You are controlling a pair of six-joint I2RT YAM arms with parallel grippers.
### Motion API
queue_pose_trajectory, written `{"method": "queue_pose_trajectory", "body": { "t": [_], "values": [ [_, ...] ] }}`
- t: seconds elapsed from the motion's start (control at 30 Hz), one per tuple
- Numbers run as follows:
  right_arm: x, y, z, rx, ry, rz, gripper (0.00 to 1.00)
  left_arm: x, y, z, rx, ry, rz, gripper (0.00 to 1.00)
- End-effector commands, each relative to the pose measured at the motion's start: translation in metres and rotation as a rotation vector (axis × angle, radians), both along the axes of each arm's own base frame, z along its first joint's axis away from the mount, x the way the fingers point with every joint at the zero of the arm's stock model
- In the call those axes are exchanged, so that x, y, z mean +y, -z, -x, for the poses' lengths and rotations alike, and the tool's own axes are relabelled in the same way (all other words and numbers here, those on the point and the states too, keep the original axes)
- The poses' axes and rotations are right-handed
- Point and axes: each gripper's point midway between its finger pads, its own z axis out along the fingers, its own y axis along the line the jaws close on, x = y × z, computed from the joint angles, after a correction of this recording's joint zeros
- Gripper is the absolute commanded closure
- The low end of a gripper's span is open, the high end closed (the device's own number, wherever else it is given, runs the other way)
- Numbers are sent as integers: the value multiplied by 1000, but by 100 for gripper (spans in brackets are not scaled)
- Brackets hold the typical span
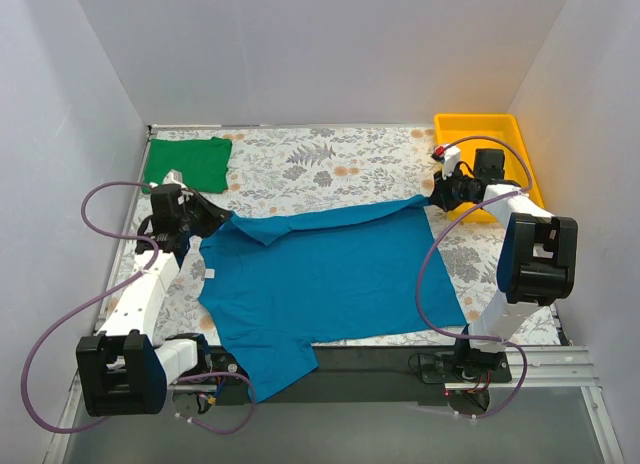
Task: Fold and stack the t-shirts
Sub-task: Fold the tshirt
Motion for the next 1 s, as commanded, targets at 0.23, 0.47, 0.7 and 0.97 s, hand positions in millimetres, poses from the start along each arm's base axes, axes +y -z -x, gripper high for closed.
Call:
{"method": "queue_pose_trajectory", "body": {
  "t": [0.23, 0.47, 0.7, 0.97],
  "values": [
    [-1, -5, 0, -31, -29, 6, 99, 0, 10, 8, 11, 4, 9, 100],
    [-2, -2, 1, -24, -28, 11, 99, -2, 15, 11, 21, 9, 14, 100],
    [-3, 1, 1, -17, -25, 15, 99, -6, 13, 15, 14, 23, 34, 100],
    [-3, 7, 2, 1, -25, 15, 99, -14, 7, 21, 10, 53, 81, 100]
  ]
}}
